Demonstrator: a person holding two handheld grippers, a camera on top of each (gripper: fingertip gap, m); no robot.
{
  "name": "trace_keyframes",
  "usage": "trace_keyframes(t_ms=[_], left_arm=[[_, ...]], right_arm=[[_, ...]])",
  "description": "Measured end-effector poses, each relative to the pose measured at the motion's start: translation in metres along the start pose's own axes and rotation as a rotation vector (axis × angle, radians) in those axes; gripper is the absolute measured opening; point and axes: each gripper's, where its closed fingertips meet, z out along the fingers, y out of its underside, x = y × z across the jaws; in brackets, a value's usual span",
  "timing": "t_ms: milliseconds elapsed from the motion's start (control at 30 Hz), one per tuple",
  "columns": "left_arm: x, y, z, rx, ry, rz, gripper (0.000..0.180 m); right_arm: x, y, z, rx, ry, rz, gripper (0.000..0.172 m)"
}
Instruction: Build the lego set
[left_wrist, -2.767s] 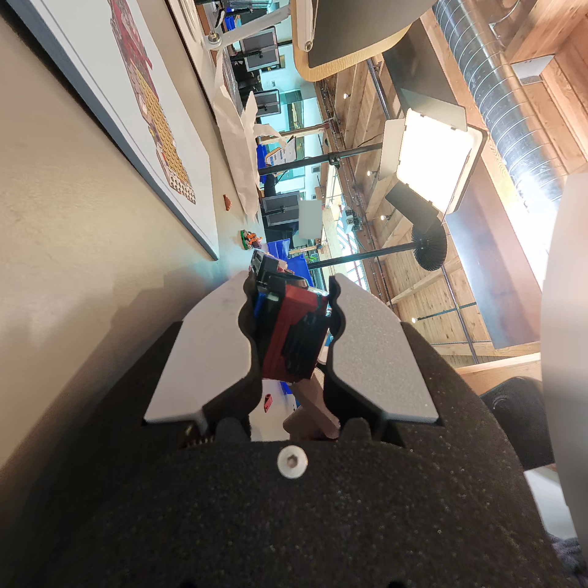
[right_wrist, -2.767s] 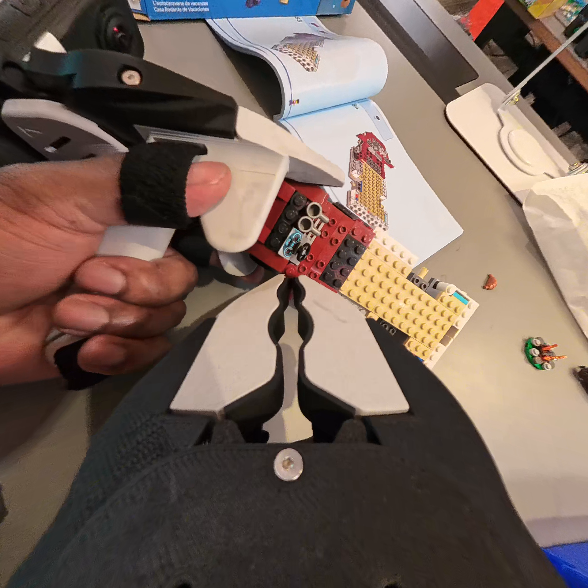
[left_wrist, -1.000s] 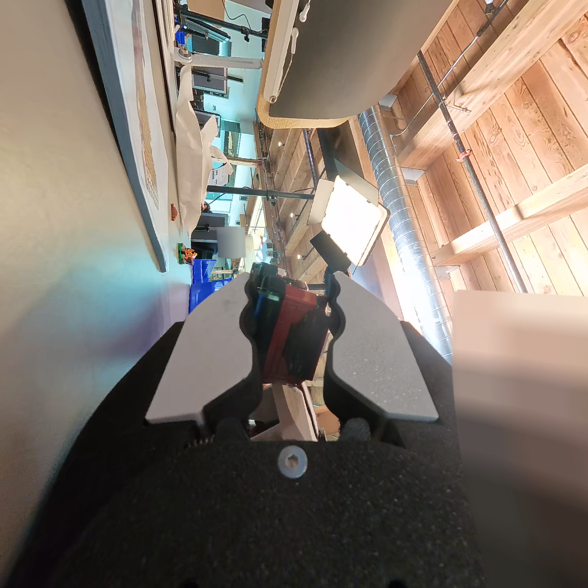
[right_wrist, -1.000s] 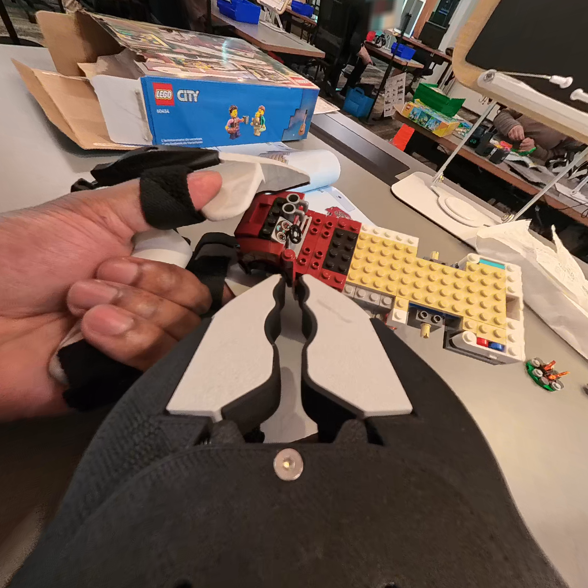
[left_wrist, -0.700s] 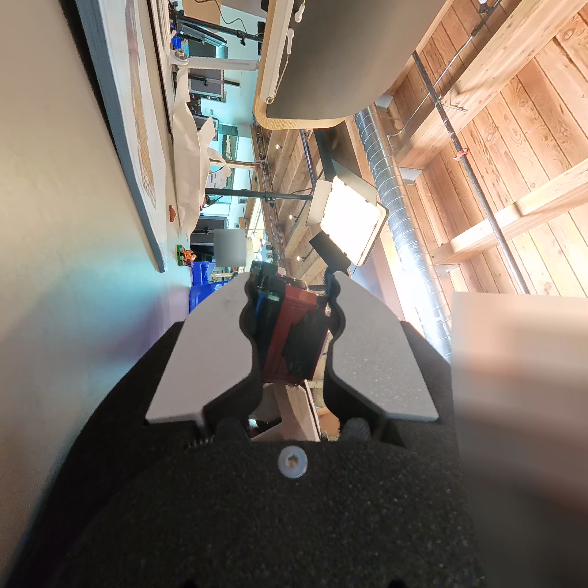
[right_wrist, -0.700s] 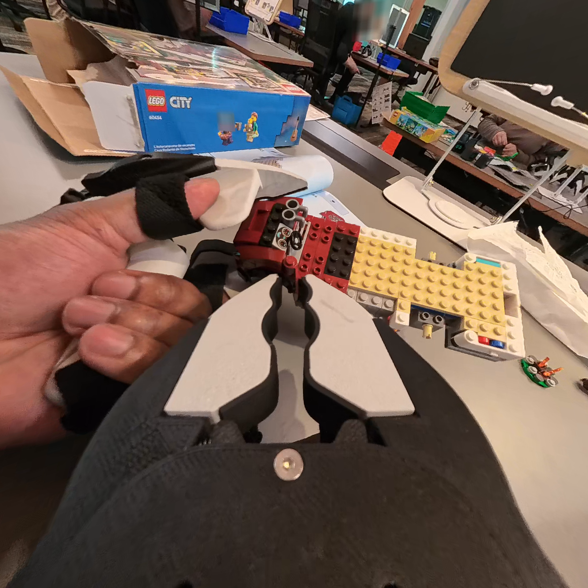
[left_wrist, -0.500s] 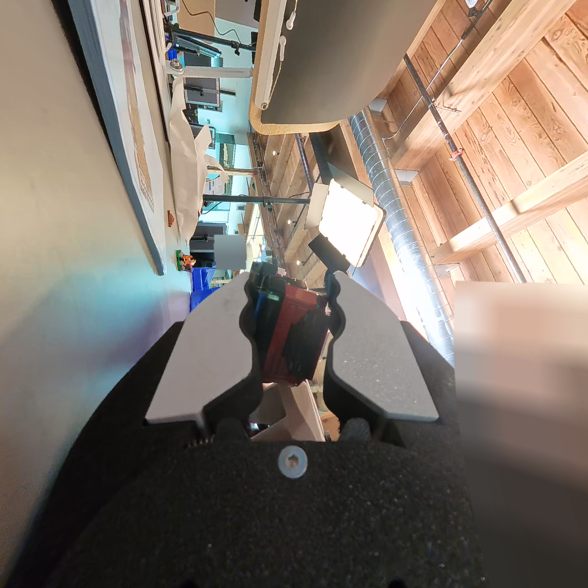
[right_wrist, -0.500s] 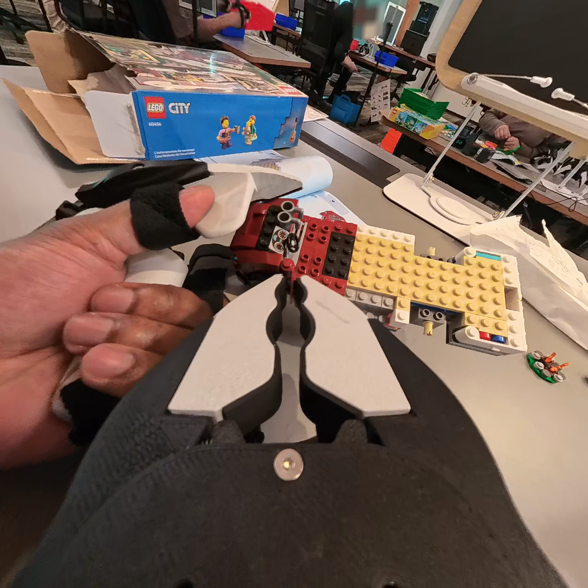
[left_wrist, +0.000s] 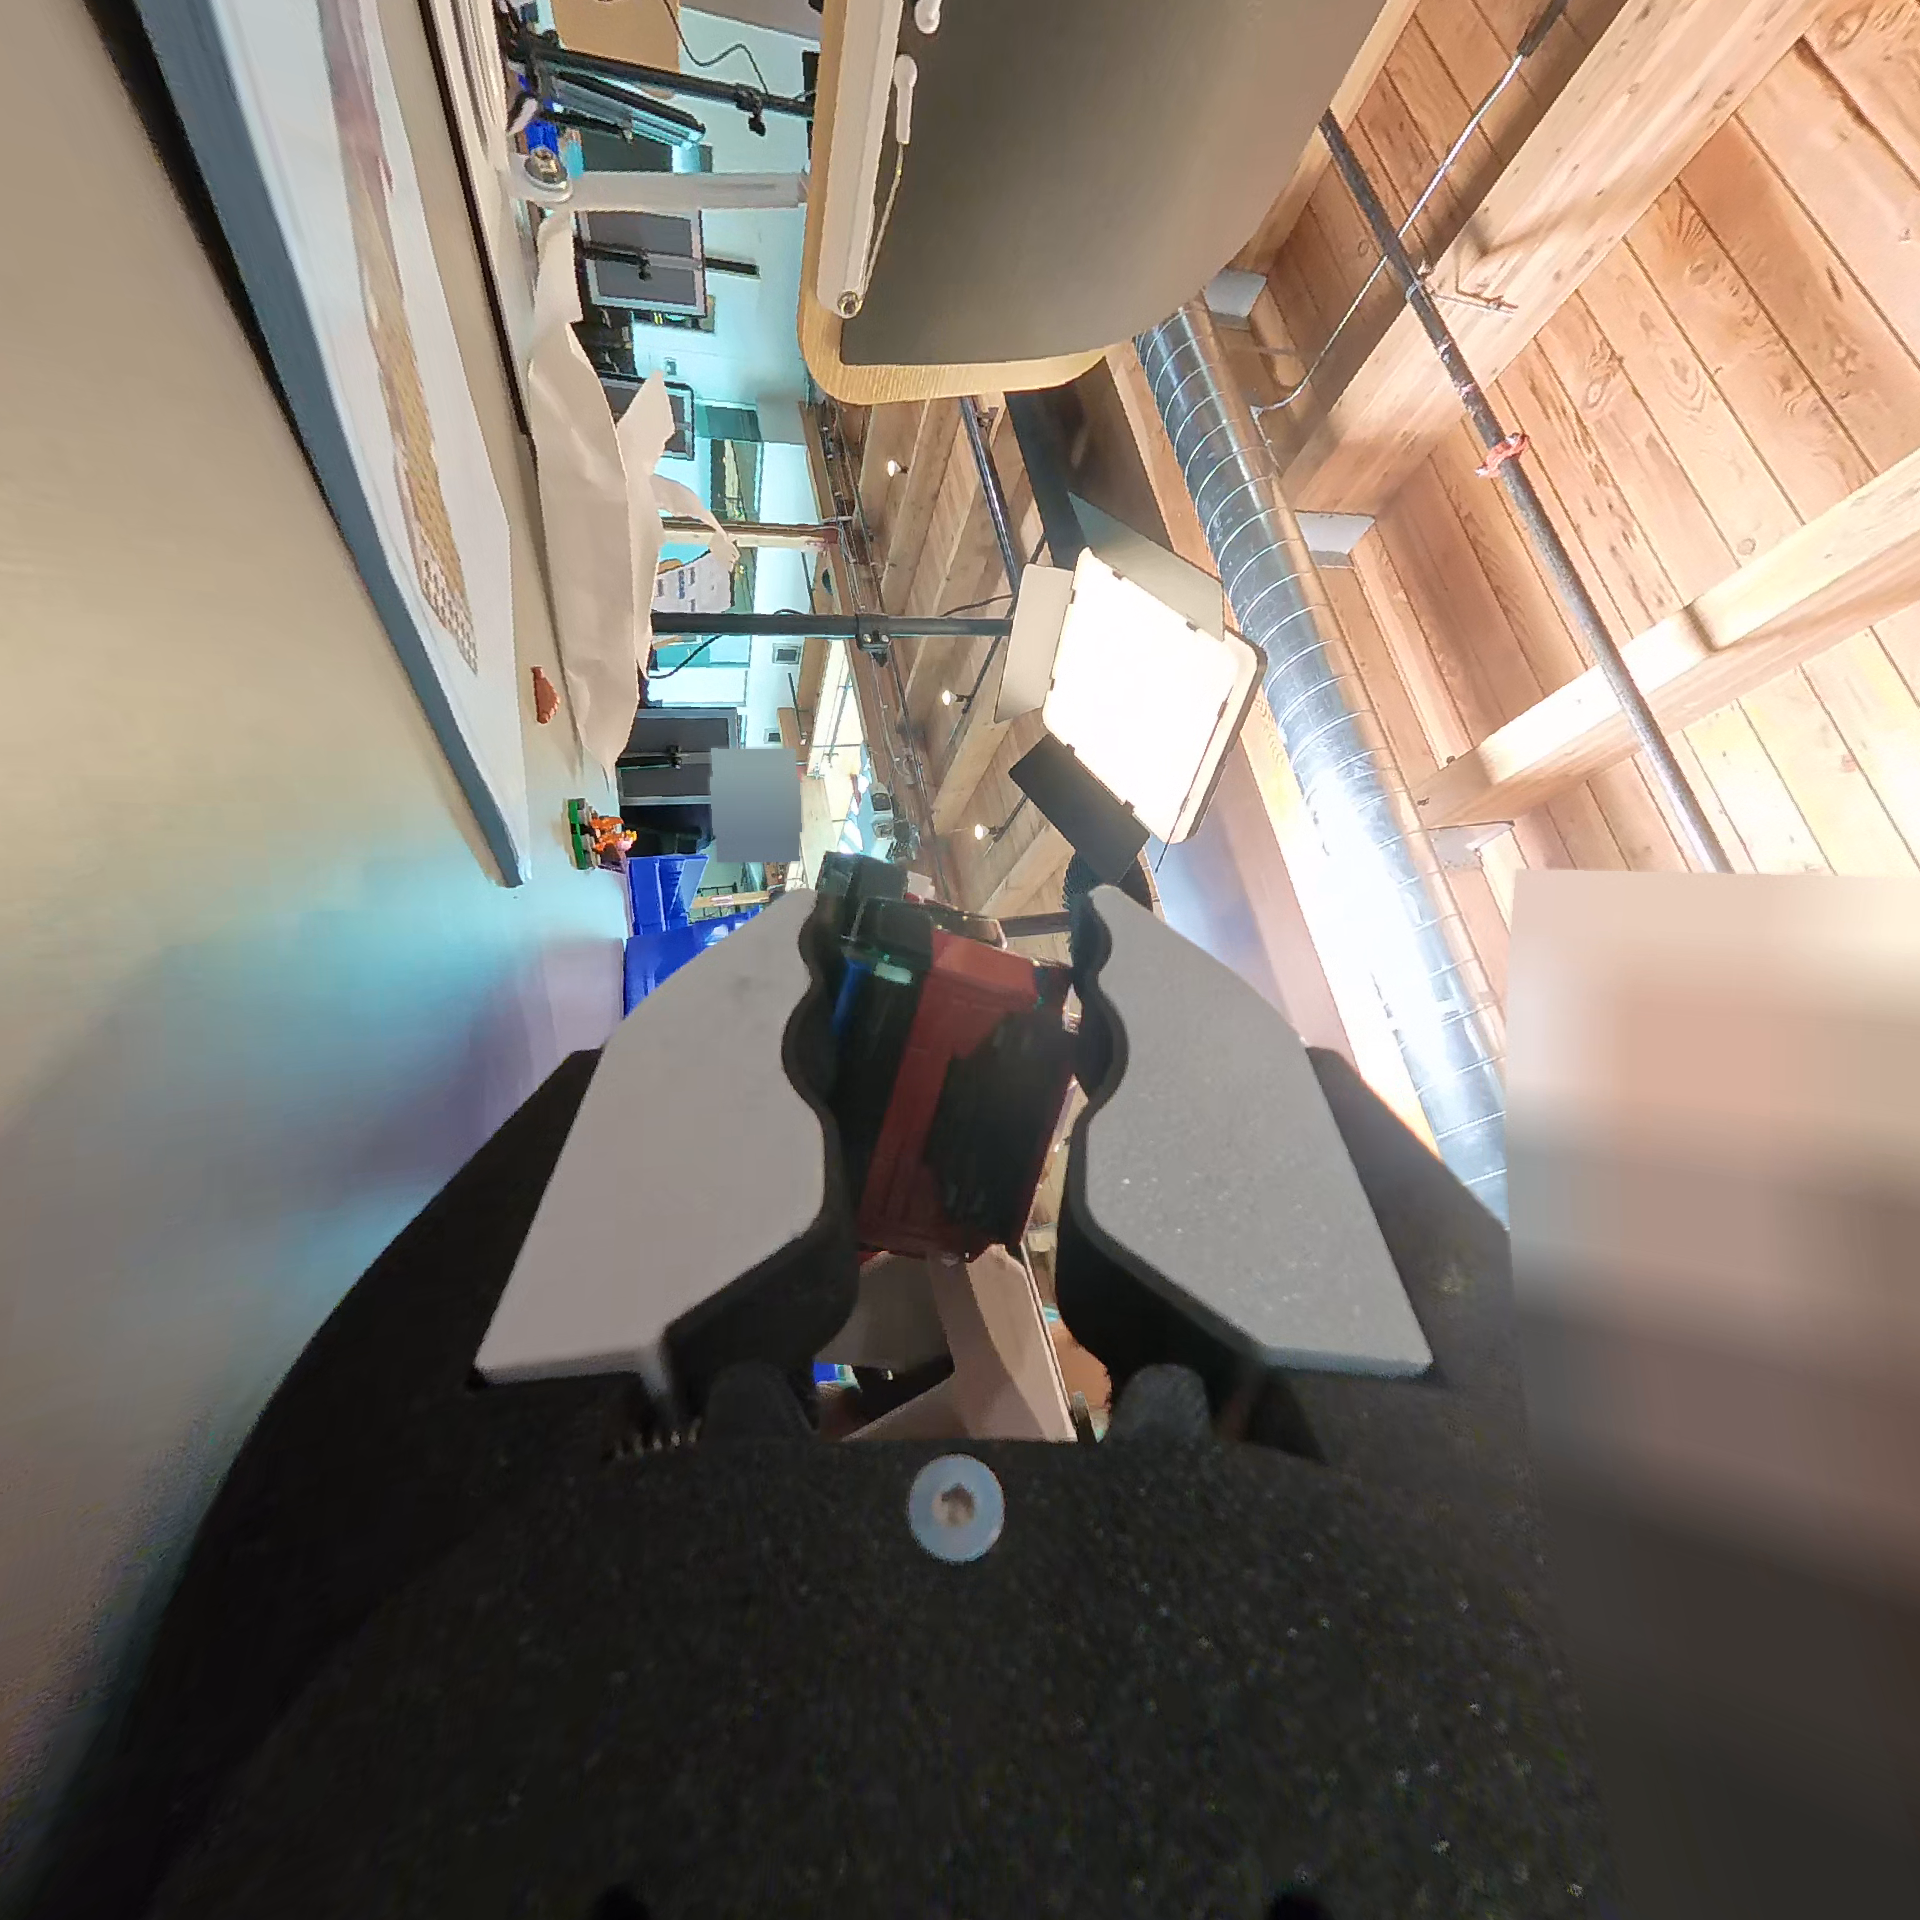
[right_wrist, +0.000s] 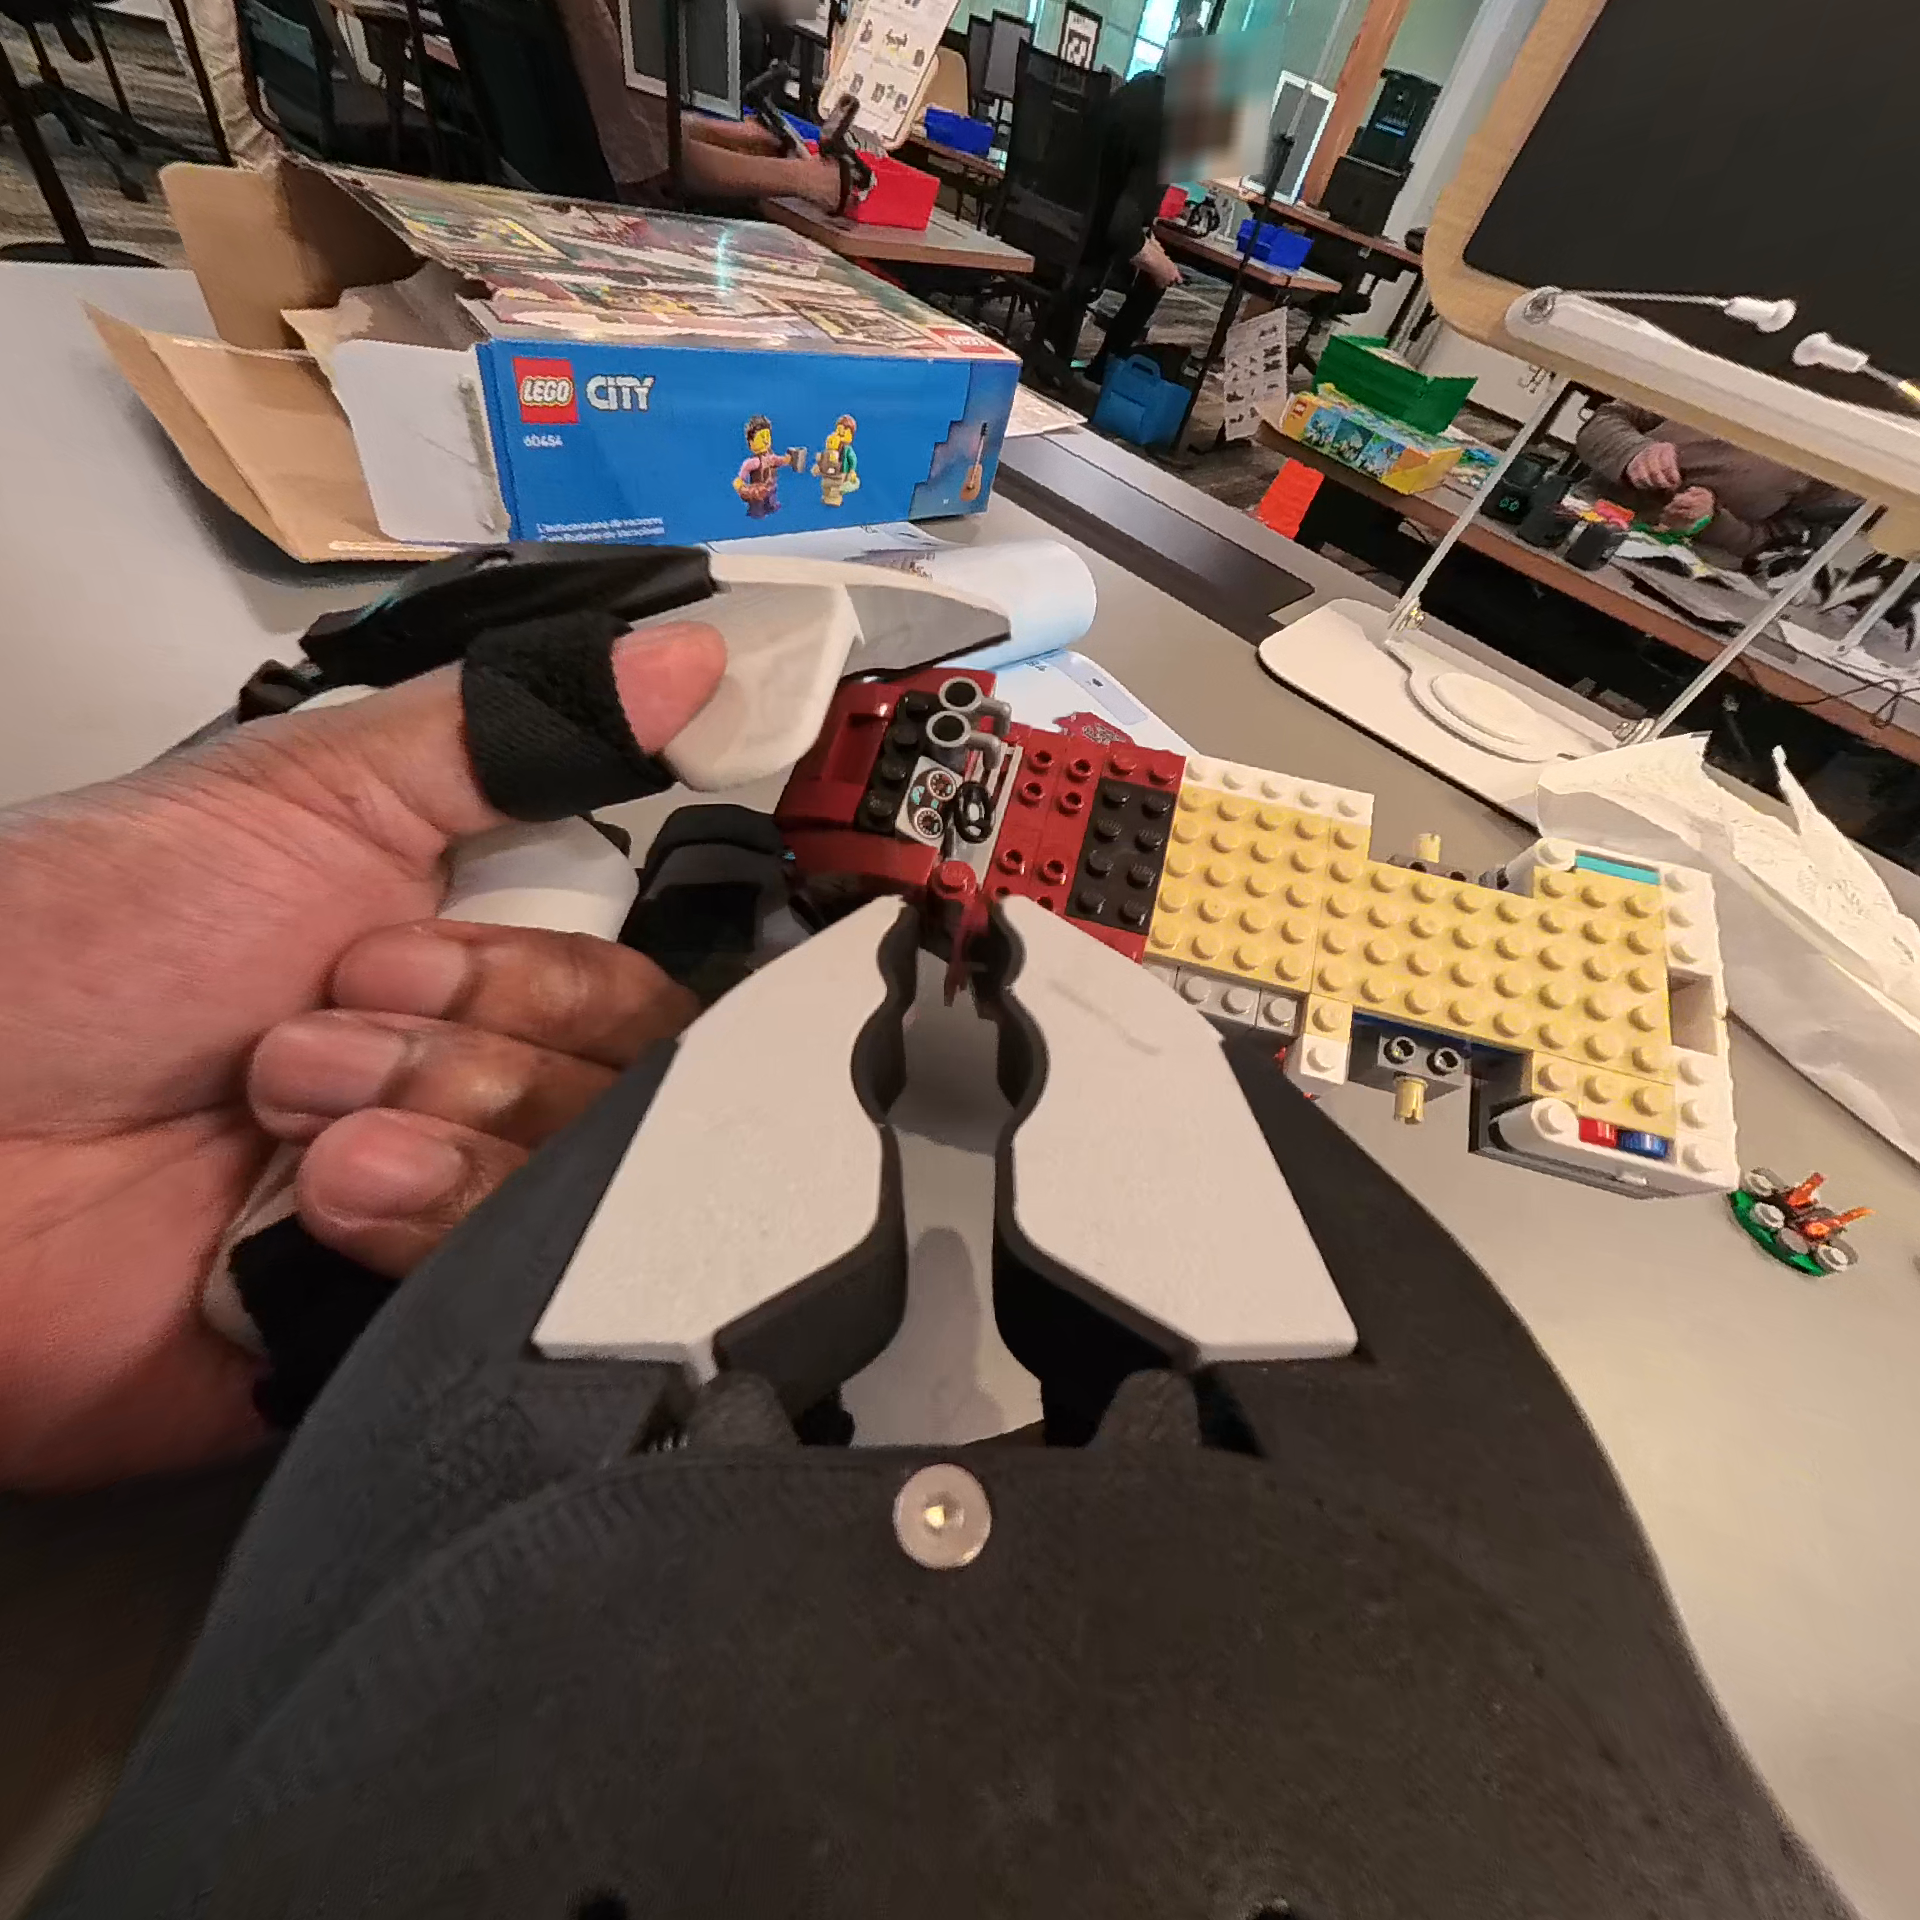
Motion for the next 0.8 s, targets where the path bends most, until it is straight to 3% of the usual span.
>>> trace_keyframes(t_ms=[233, 500, 800], left_arm=[[0.016, -0.003, -0.001, -0.008, 0.078, 0.078, 0.043], [0.041, -0.002, -0.004, -0.002, 0.244, 0.108, 0.043], [0.058, 0.000, -0.009, 0.005, 0.368, 0.121, 0.043]], right_arm=[[0.002, -0.004, -0.011, 0.025, -0.089, 0.180, 0.018], [-0.003, -0.012, -0.010, 0.036, -0.386, 0.801, 0.045], [-0.006, -0.032, -0.010, 0.124, -0.500, 1.011, 0.050]])
